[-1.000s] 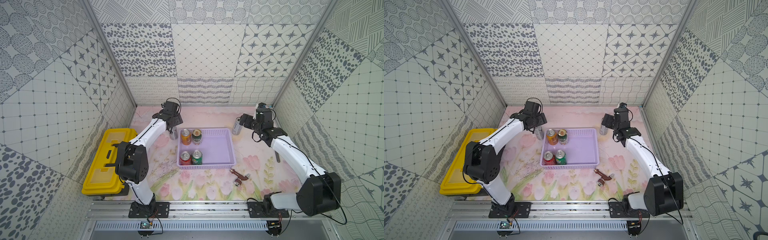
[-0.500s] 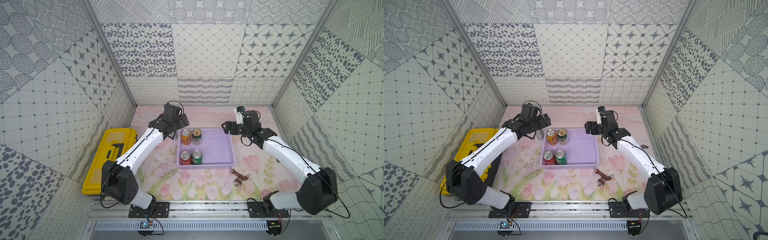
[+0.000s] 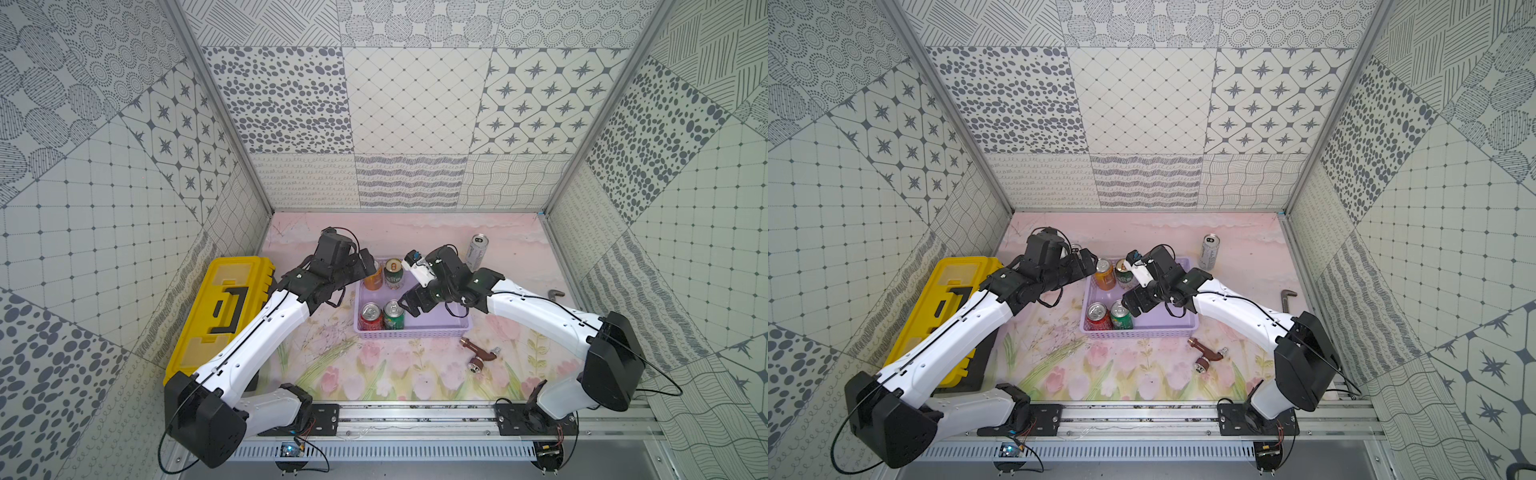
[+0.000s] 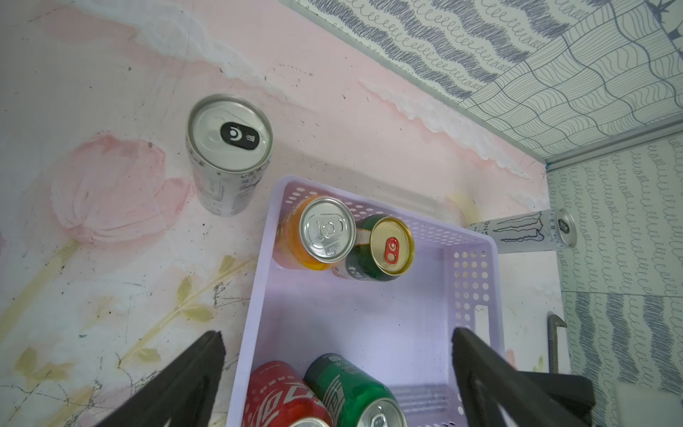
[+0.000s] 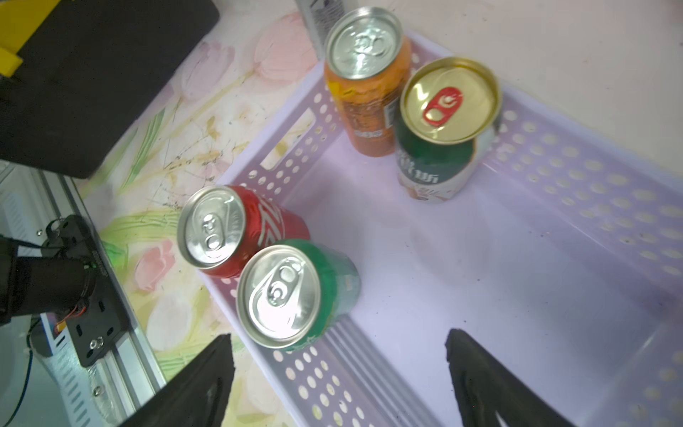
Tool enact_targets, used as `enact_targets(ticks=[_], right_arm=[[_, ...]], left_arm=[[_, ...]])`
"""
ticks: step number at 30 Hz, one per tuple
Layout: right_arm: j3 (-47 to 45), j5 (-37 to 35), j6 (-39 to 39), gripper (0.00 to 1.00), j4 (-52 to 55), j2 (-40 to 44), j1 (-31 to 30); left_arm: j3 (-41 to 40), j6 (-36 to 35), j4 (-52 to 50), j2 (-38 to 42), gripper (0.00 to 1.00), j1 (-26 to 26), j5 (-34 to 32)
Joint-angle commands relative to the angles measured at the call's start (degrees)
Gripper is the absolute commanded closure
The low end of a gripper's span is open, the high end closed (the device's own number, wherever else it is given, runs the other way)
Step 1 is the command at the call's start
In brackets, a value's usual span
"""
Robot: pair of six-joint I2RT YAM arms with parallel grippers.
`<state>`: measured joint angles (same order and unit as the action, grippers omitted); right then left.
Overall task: Take out the drinks from the basket
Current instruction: Pick up the drink from the basket.
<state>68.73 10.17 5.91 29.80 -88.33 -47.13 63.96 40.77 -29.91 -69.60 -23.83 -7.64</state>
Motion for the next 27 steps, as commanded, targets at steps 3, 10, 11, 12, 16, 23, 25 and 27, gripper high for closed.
enact_targets(ticks=[3,10,11,12,16,23,25,27], right_arm=[[2.99,-0.57,-3.36,0.07,0.34,-2.92,-2.77],[4.72,-3.3,-4.58,0.08,0.25,-7.26,-4.87],[4.95,-3.46,-4.74,0.09,0.18,-7.89,-4.94],[5.22,-3.41,-4.85,0.1,-0.04,-8.4,-4.97],[6.28,-3.16,-5.21,0.13,-0.33,-10.2,-4.94],[7.25,-3.1,-5.21,0.2,-1.14,-13.11,-4.9],[7.33,-2.47,-5.12,0.23,-1.33,-13.73,-4.9],[7.26,-1.63,-5.03,0.24,-1.58,-14.03,-4.9]], left_arm=[[-1.69,1.35,-1.73,2.85,0.0,-0.16,2.84],[-2.14,0.76,-1.97,3.04,0.0,-0.15,2.5],[-2.2,0.71,-1.99,2.98,0.0,-0.16,2.46],[-2.3,0.68,-1.86,2.99,0.0,-0.16,2.45],[-2.51,0.62,-1.9,2.9,0.0,-0.16,2.37],[-2.44,0.16,-2.02,2.67,0.0,-0.16,1.82],[-2.46,0.13,-2.01,2.52,0.0,-0.12,1.98],[-2.51,0.25,-1.89,2.3,0.0,-0.16,2.24]])
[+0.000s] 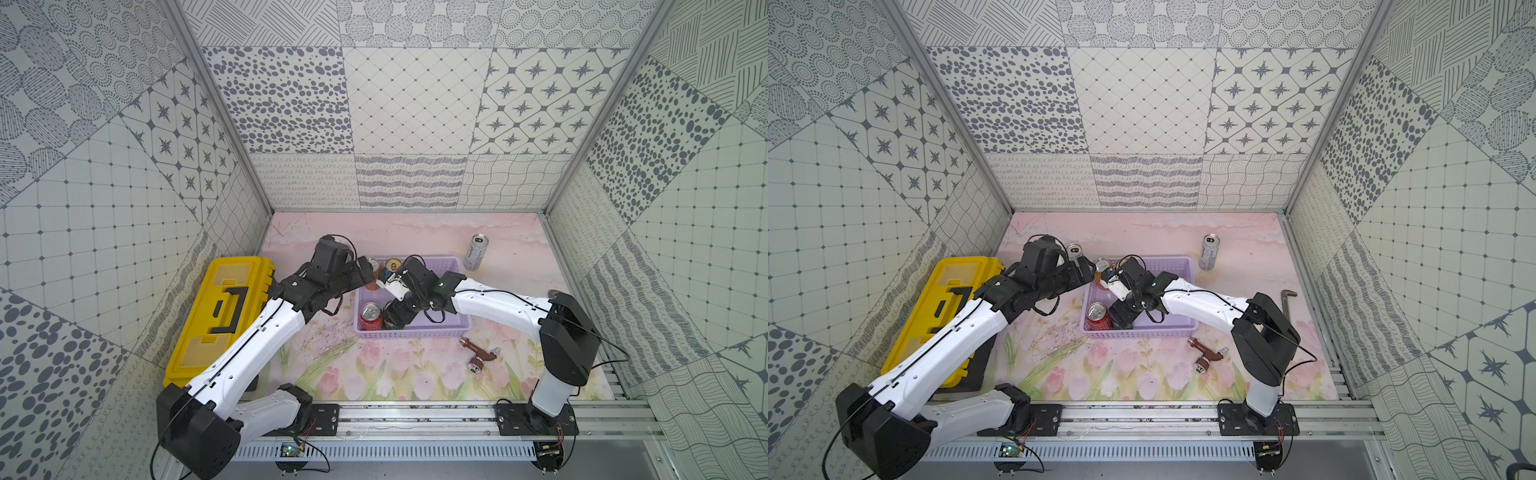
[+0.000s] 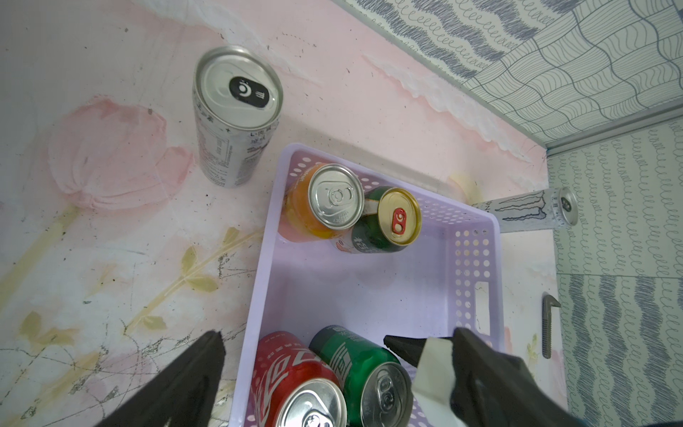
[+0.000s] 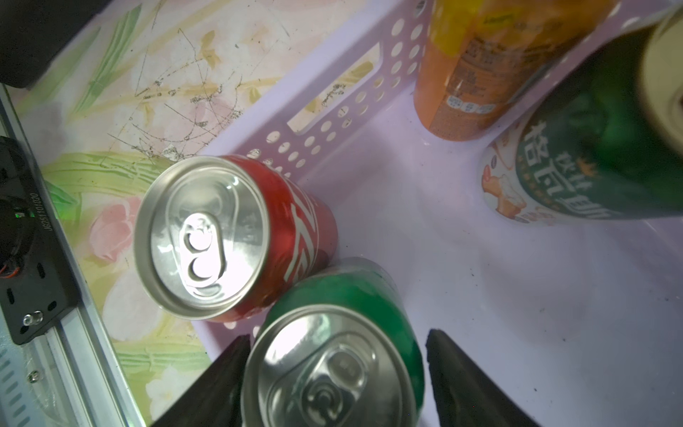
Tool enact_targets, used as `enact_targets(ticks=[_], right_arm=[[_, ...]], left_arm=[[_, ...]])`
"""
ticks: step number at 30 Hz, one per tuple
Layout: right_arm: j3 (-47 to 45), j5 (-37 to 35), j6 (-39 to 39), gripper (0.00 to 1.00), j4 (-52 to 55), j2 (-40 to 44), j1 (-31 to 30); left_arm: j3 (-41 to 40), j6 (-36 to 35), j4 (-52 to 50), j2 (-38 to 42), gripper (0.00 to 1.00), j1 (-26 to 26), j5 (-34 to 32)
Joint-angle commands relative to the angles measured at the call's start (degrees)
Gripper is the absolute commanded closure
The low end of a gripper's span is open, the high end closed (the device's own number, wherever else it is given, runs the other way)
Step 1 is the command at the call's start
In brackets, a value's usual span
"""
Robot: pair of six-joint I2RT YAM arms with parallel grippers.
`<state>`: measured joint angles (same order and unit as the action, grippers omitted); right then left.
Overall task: Take out the drinks from the basket
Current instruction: Pick up the drink from the basket.
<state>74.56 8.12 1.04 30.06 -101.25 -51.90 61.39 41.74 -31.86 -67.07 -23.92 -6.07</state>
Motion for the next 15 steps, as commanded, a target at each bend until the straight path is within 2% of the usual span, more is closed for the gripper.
enact_targets(ticks=[1,7,15], right_arm=[[1.26,0.7,-0.07,0.25,-1.94,-1.18,-0.13],[0.32,0.61,0.39,0.25,-2.03,-1.84,-0.13],[-0.95,-0.05,0.67,0.47,-2.94,0.27,0.04]], left_arm=[[0.1,-0.73,0.04,-0.27,0.0,-0.07,0.7],[0.12,-0.74,0.08,-0.59,0.0,-0.07,0.81],[-0.12,-0.68,0.5,-0.84,0.0,-0.07,1.0]])
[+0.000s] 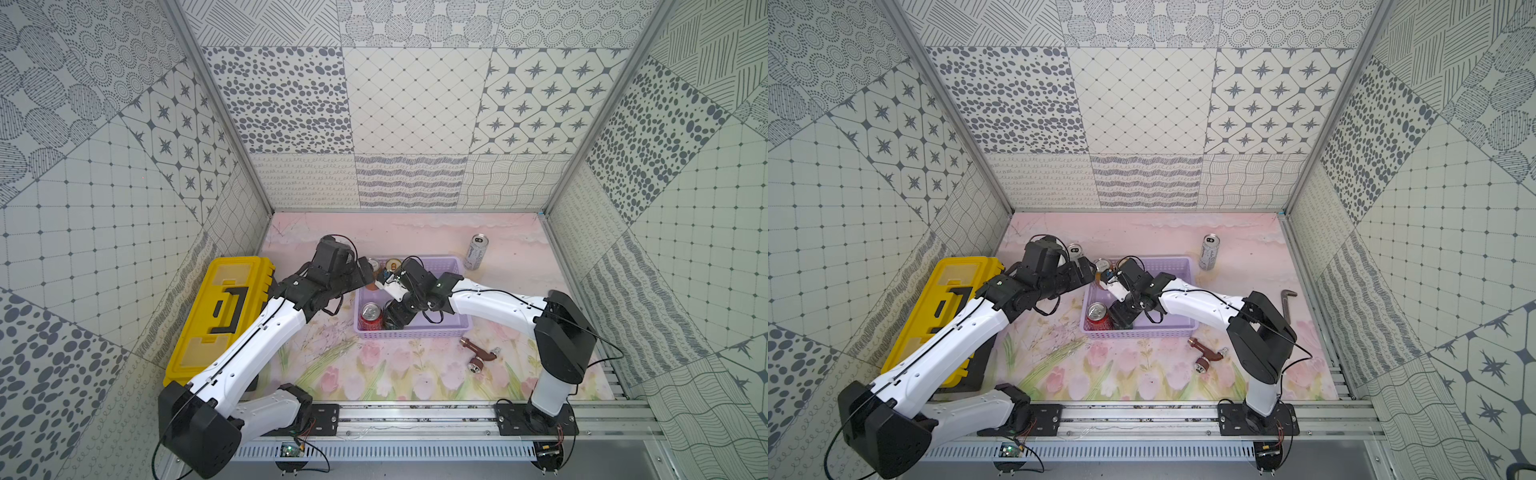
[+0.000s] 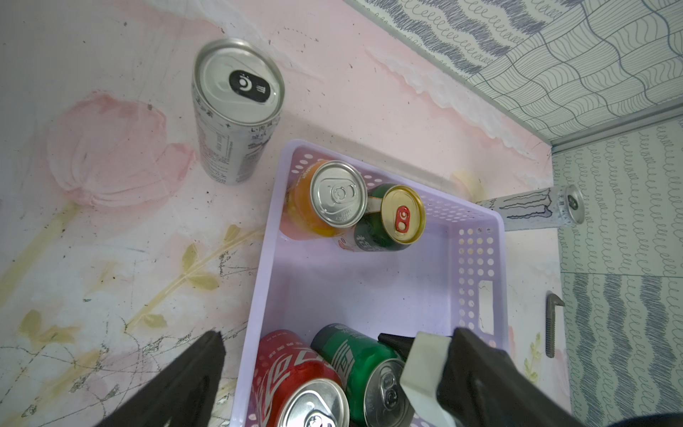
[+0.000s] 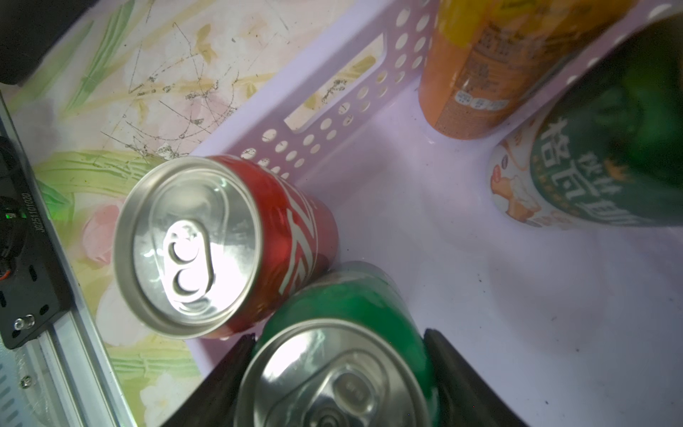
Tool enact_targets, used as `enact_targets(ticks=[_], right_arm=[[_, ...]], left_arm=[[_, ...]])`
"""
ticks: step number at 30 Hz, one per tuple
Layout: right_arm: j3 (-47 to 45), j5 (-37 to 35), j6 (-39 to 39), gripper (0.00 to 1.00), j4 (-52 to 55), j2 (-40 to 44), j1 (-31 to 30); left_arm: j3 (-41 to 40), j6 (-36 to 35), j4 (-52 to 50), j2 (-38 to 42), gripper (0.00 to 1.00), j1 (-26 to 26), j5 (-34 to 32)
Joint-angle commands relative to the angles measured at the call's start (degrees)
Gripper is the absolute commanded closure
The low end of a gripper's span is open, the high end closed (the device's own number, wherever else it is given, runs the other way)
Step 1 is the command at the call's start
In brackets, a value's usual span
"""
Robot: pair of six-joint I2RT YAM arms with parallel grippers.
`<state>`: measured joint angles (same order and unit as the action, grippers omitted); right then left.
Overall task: Take out the drinks from the basket
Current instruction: Pick up the drink from the basket, then place the drink at the center of the board.
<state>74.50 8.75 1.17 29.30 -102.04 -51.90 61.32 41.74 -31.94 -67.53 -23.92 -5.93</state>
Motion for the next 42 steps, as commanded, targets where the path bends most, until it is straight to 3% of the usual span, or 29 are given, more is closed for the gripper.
enact_targets(ticks=[1,9,17,28,33,42], right_arm=[[-0.99,-0.77,0.76,0.48,-2.31,1.58,0.13],[-1.9,-2.75,2.73,0.55,-5.23,8.44,2.09],[-1.7,-4.18,5.33,0.55,-5.67,18.25,6.44],[-9.08,-23.3,14.99,0.55,-1.74,31.14,22.22],[-13.12,-30.93,16.88,0.55,-2.23,30.09,25.01],[-16.31,-29.73,19.17,0.55,-9.67,22.32,28.52]], left_arm=[[0.01,-0.69,0.57,-0.46,0.0,-0.07,0.97],[-0.05,-0.54,0.83,-1.07,0.0,-0.07,1.47],[0.26,-0.69,0.61,-1.3,0.0,-0.07,1.47],[0.46,-0.79,0.57,-1.21,0.0,-0.06,1.46],[0.45,-0.93,0.56,-1.14,0.0,-0.07,1.36],[0.18,-1.05,0.7,-1.25,0.0,-0.12,1.58]])
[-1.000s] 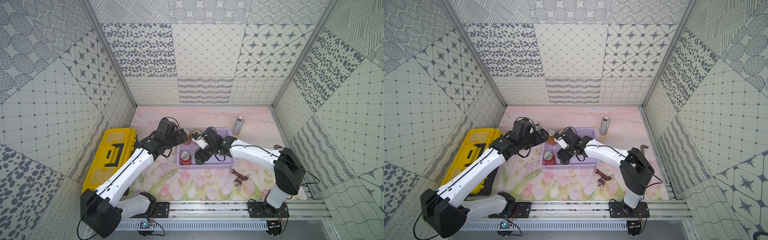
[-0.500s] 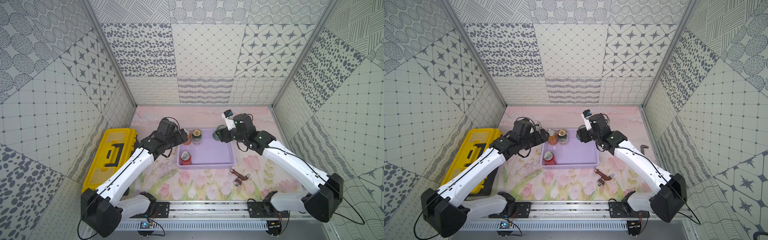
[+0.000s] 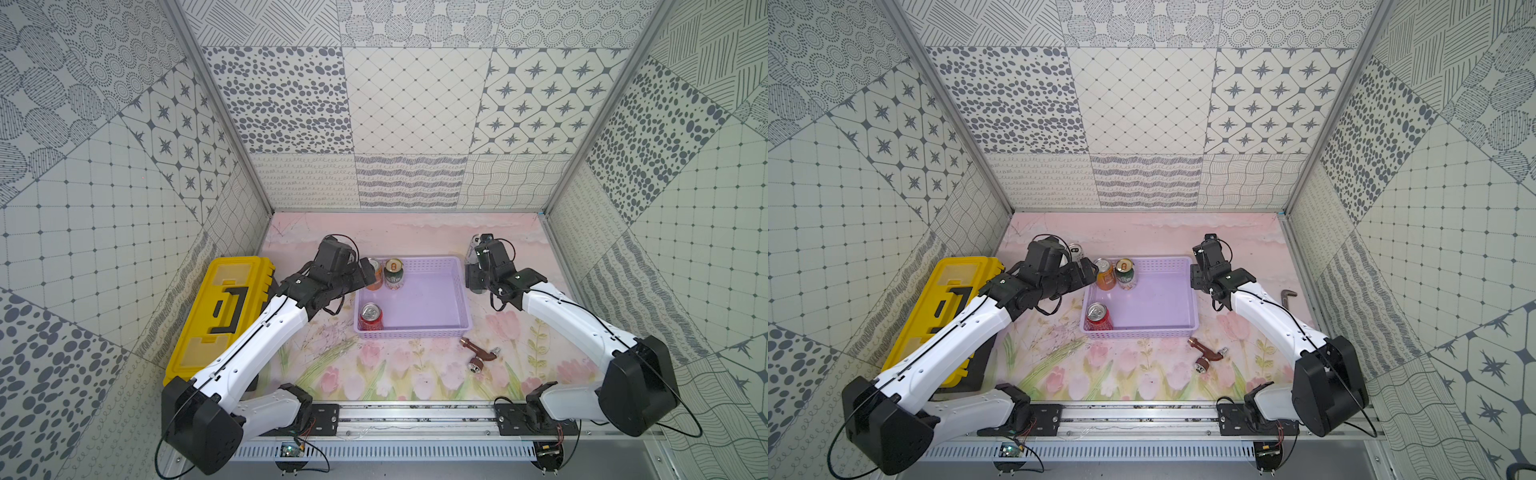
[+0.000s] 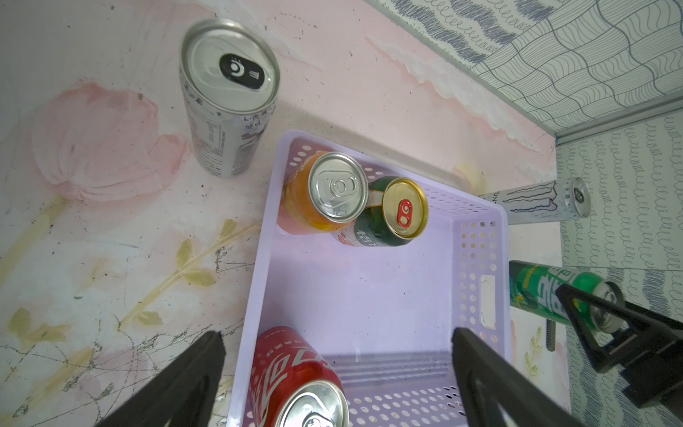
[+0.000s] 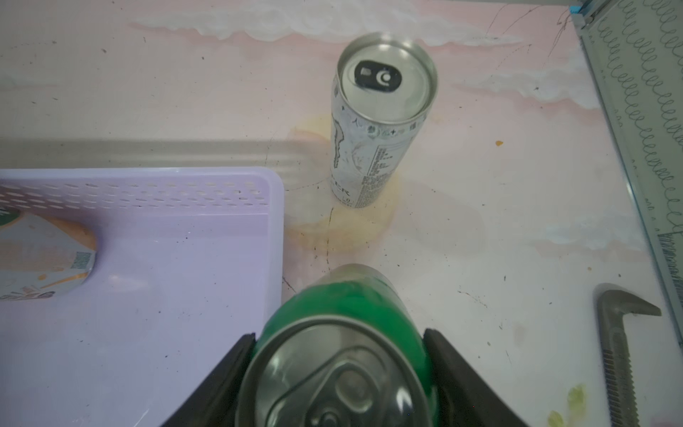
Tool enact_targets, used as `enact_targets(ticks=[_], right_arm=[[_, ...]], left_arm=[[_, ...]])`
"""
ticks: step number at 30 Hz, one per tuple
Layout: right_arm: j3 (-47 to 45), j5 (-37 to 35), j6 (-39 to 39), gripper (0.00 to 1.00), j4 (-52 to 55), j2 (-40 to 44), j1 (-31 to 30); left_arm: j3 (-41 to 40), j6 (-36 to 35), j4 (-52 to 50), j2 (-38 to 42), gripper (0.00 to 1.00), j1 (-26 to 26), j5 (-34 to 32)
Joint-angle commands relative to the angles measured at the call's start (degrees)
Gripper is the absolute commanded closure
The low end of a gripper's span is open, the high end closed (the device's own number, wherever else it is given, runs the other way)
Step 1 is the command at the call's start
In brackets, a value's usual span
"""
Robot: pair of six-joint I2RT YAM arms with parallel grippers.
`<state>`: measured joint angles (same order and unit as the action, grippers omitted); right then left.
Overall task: Take out the drinks from the basket
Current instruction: Place the drink at the center of the board.
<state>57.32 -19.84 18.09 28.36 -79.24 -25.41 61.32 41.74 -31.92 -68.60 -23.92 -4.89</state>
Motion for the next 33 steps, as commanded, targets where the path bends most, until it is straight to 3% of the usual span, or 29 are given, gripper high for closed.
enact_targets(ticks=[1,10,21,33], right_arm=[[0.48,-0.28,2.92,0.55,-9.24,-1.09,2.91],[-3.71,5.46,5.7,0.55,-15.34,-3.43,6.31],[-2.52,7.21,7.35,0.54,-10.99,-6.41,6.69],[-3.45,8.23,9.15,0.15,-11.04,-4.05,6.79]], left_arm=[[0.05,-1.13,0.72,-0.21,0.0,-0.12,0.64],[-0.01,-1.14,0.98,-0.27,0.0,-0.15,0.74],[0.06,-1.38,0.73,-0.68,0.0,-0.16,0.59],[0.21,-1.7,0.77,-0.76,0.0,-0.33,0.51]])
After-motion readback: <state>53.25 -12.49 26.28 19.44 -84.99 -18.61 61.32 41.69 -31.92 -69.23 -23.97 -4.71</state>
